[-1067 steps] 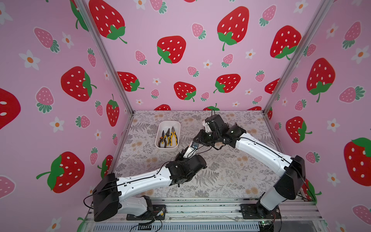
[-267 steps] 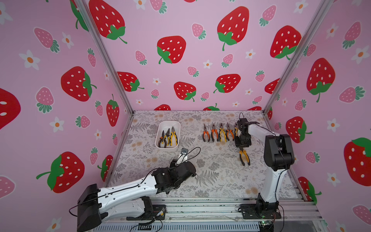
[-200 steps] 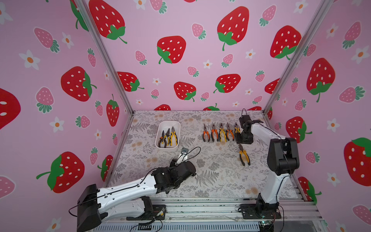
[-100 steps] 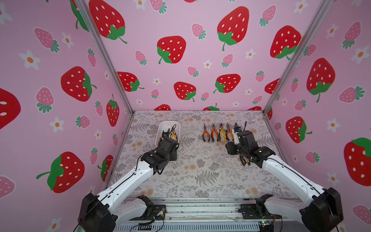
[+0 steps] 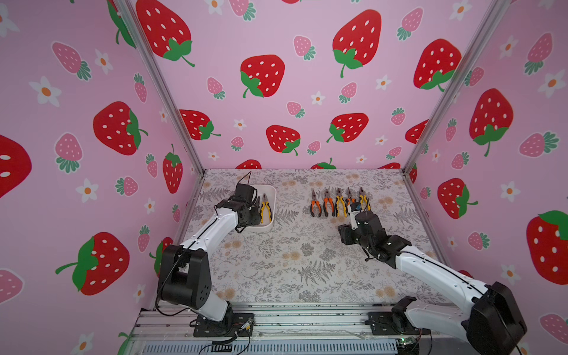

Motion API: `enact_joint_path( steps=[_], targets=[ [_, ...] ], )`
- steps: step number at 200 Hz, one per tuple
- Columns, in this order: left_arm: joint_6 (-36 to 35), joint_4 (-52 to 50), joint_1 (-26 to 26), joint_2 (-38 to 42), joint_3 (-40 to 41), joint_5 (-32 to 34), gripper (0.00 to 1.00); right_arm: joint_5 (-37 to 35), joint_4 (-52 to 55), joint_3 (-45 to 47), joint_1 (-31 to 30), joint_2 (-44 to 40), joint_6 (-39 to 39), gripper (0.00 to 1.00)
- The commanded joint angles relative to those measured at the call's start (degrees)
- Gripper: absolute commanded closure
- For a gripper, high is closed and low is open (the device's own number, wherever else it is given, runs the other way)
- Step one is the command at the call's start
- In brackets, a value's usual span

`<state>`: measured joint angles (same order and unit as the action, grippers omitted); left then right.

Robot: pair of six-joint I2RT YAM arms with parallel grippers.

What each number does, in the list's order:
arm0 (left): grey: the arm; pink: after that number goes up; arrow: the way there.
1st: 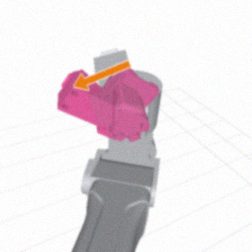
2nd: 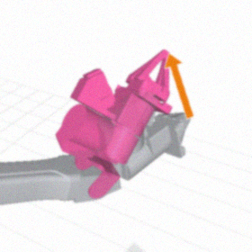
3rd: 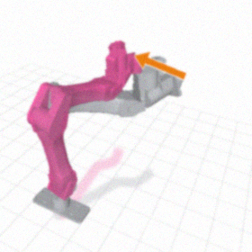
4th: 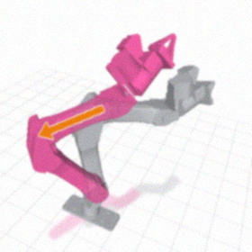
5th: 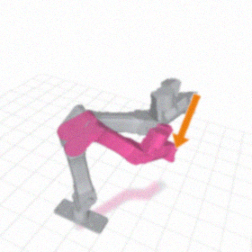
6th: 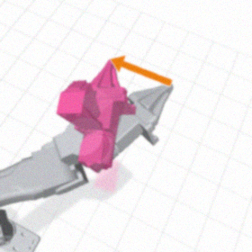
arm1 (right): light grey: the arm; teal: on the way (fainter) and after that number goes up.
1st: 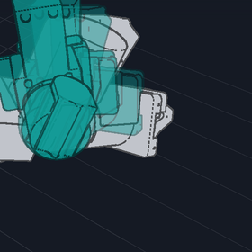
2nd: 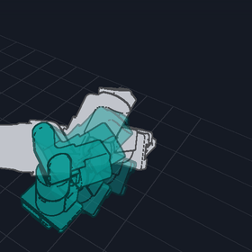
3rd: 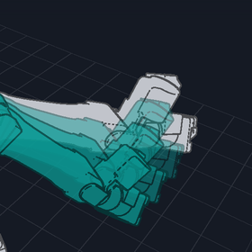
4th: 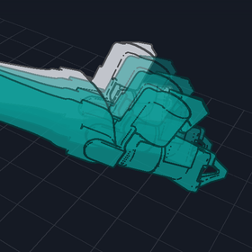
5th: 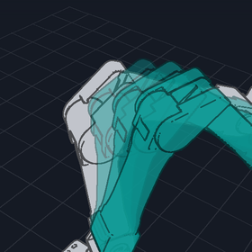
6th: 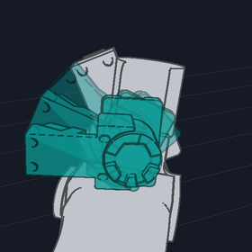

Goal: Take the pliers out of the storage box
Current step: Pick up the pliers from the storage box.

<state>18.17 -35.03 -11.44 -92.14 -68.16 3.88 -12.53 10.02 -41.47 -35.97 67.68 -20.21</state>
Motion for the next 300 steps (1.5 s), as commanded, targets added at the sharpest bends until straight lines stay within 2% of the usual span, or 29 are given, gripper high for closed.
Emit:
enact_joint_path(
  steps=[1,25,49,73,123,170,179,218,256,262,300],
  targets=[
    [-4.0,-3.0,-0.1,-5.1,-6.7,-1.0,0.5,-1.1,-0.6,-2.0,-0.6,1.1,0.6,0.43],
    [-8.0,-6.3,-0.1,-12.3,-13.7,3.0,0.58,-1.2,-0.6,-1.9,-0.7,1.2,0.6,0.42],
    [-11.3,-9.0,-0.1,-17.7,-19.0,8.3,0.57,-1.1,-0.7,-1.9,-0.7,1.4,0.7,0.42],
    [-13.0,-11.0,0.0,-21.9,-22.7,10.3,0.55,-1.1,-0.7,-2.2,-0.7,1.8,0.7,0.42],
    [-12.7,-12.9,0.1,-27.9,-25.9,13.0,0.54,-1.1,-0.7,-1.9,-0.7,1.3,0.6,0.41],
    [-12.0,-13.7,1.0,-31.0,-26.8,12.5,0.56,-0.9,-0.7,-2.1,-0.8,1.7,0.7,0.41],
    [-11.9,-13.6,1.3,-31.2,-26.8,12.0,0.59,-0.9,-0.7,-2.1,-0.7,1.7,0.7,0.41],
    [-11.7,-13.2,2.0,-30.8,-26.5,11.2,0.85,-0.8,-0.6,-2.4,-0.8,2.1,0.7,0.41],
    [-11.2,-13.3,2.0,-28.2,-26.9,11.4,0.93,-0.7,-0.6,-2.7,-0.8,2.6,0.8,0.41],
    [-11.2,-13.4,2.0,-27.4,-26.9,11.3,1.0,-0.7,-0.6,-2.8,-0.7,2.7,0.8,0.41],
    [-10.5,-13.1,1.3,-19.7,-26.1,11.0,1.0,-0.6,-0.2,-3.3,-0.9,3.3,0.9,0.41]
  ],
)
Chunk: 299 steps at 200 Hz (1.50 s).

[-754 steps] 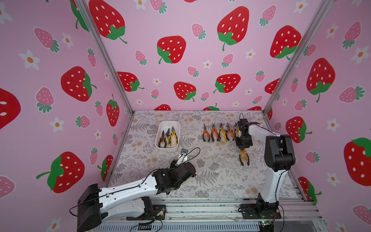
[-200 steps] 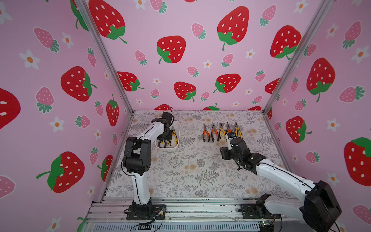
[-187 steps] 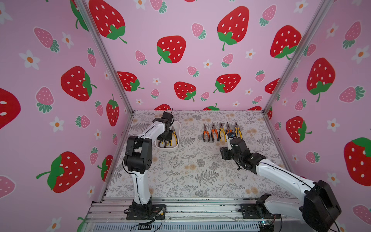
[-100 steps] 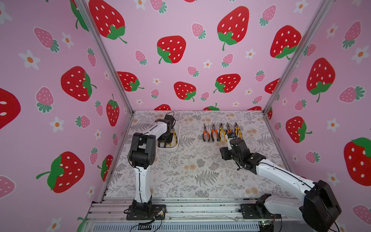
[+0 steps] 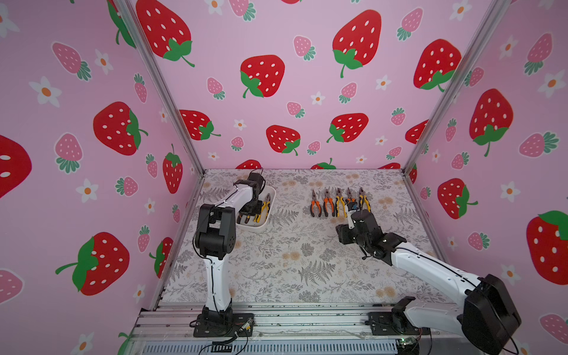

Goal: Take the pliers out of the storage box
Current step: Pick up the pliers from the storage box, then place the pliers at the center of the board.

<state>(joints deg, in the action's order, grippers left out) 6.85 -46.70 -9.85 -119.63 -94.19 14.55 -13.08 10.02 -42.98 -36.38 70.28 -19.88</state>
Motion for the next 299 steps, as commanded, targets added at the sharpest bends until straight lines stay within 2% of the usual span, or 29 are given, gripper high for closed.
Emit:
enact_joint_path(
  steps=[1,38,81,100,119,147,184,212,259,299],
  targets=[
    [1.0,-1.4,-0.4,8.1,0.1,0.3,1.0,-0.1,-0.2,-1.8,-0.4,0.7,0.5,0.41],
    [4.1,1.4,-3.8,21.1,6.2,-2.8,1.0,-0.1,0.6,-2.9,-0.5,1.9,0.5,0.41],
    [13.5,11.4,-9.0,39.5,23.0,-12.0,1.0,-0.3,6.2,-6.2,-2.2,0.5,-1.9,0.41],
    [18.7,16.6,-12.3,45.5,31.2,-15.2,1.0,0.9,8.8,-7.7,-5.1,0.4,-4.6,0.41],
    [23.2,19.5,-18.3,49.2,36.7,-14.1,1.0,-2.9,12.9,-11.5,-10.4,3.7,-4.3,0.41],
    [27.9,21.8,-26.2,52.3,41.4,-10.7,1.0,-5.3,16.2,-15.6,-15.0,8.6,-5.0,0.41],
    [30.7,21.8,-31.7,54.0,44.1,-7.4,1.0,-5.0,16.9,-18.2,-17.5,12.4,-6.5,0.41],
    [32.1,23.1,-33.5,54.5,45.6,-7.3,1.0,-5.3,17.5,-19.5,-18.6,14.4,-7.1,0.41],
    [32.9,24.3,-38.1,50.6,44.2,-5.6,1.0,-4.7,17.0,-20.4,-20.6,16.1,-8.0,0.41],
    [33.1,25.2,-39.4,48.6,42.9,-4.9,1.0,-2.2,15.2,-19.3,-20.7,16.1,-9.1,0.41]
  ],
)
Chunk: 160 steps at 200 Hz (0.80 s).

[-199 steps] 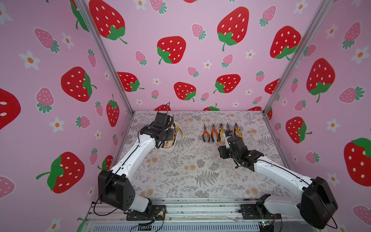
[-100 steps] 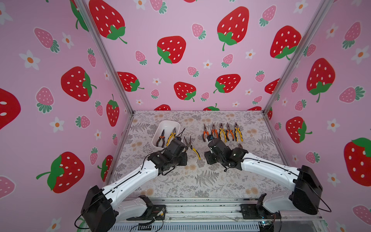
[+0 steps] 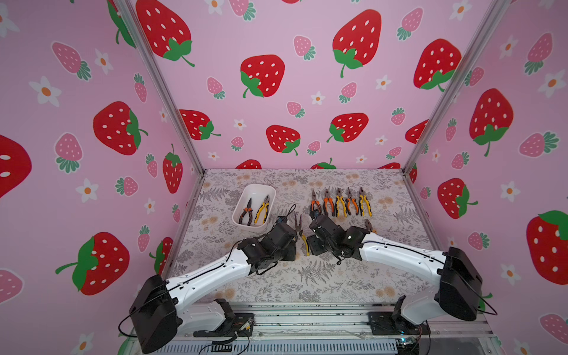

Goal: Take the pliers out of the storage box
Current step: Place the pliers at the center of the board.

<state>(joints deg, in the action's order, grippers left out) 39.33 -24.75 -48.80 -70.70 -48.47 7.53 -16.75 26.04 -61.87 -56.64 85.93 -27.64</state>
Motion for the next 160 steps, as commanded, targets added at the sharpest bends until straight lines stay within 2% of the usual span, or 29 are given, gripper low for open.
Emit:
enact_joint_path(
  steps=[1,25,73,88,115,129,142,156,160],
  targets=[
    [0.6,3.2,-0.5,-0.3,-2.8,2.1,1.0,1.5,-0.9,-0.3,-0.5,0.4,-1.4,0.41],
    [0.8,3.6,-0.8,-0.4,-3.0,1.9,1.0,1.8,-1.4,0.4,-0.5,1.1,-1.5,0.41],
    [1.0,5.8,-1.1,-0.3,-2.1,0.4,1.0,7.1,-5.0,1.3,-0.5,2.1,-1.7,0.41],
    [0.5,4.7,-1.3,-0.4,-2.4,1.8,1.0,3.1,-1.4,0.2,-0.5,1.9,-2.3,0.41],
    [-0.4,2.7,-1.8,-0.4,-2.4,3.4,1.0,-12.1,11.5,-4.3,-0.5,0.4,-5.8,0.41],
    [-0.4,2.9,-2.2,-0.2,-1.8,3.4,1.0,-17.4,15.0,-5.4,-0.4,-1.7,-7.4,0.41],
    [-0.3,3.4,-2.8,-0.2,-1.3,3.6,1.0,-18.5,14.7,-5.5,0.0,-4.2,-7.9,0.41],
    [-0.1,4.0,-3.7,-0.2,-1.0,4.1,1.0,-16.3,12.9,-5.5,0.8,-6.4,-8.1,0.41],
    [-0.1,4.2,-4.1,-0.2,-0.9,4.3,1.0,-15.5,12.5,-5.7,1.1,-6.8,-8.4,0.39]
  ],
)
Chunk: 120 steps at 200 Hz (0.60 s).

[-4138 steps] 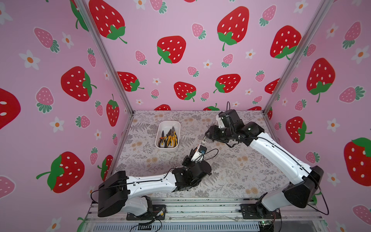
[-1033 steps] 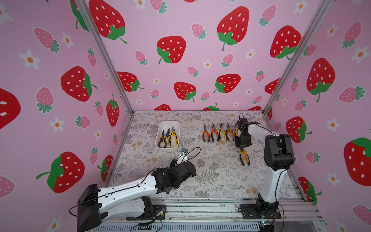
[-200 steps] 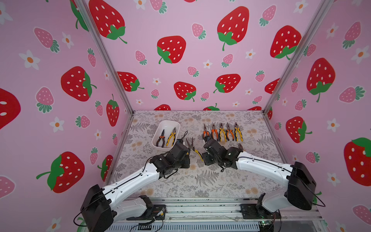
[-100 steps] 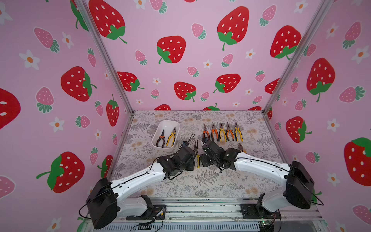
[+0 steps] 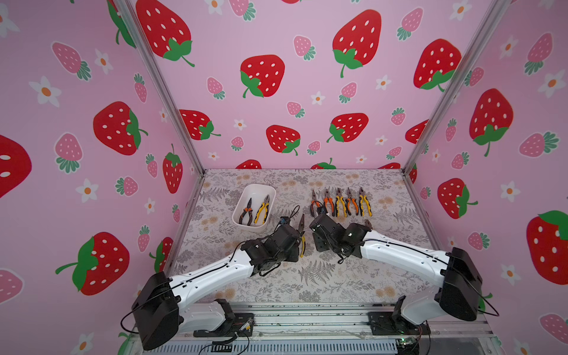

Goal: Take the pliers out of the storage box
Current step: Place the pliers at the center of the board.

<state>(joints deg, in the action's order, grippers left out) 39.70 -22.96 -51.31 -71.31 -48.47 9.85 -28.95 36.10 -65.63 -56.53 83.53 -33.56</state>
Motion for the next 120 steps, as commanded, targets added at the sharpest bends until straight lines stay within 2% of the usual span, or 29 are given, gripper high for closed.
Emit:
enact_joint_path(
  steps=[1,31,62,120],
  targets=[
    [-0.5,2.5,-1.7,0.4,-0.9,2.0,1.0,-3.1,2.4,-2.0,1.0,-4.4,-2.6,0.38],
    [-0.9,5.3,-4.0,0.4,0.4,3.8,1.0,3.0,6.2,-8.5,3.2,-0.9,-6.2,0.35],
    [-0.7,7.5,-7.6,0.1,1.3,7.9,1.0,4.4,11.3,-16.5,3.5,5.2,-8.9,0.34],
    [-1.0,7.5,-11.9,-0.8,0.1,15.0,1.0,9.5,10.0,-19.0,5.4,7.9,-12.3,0.4]
  ],
)
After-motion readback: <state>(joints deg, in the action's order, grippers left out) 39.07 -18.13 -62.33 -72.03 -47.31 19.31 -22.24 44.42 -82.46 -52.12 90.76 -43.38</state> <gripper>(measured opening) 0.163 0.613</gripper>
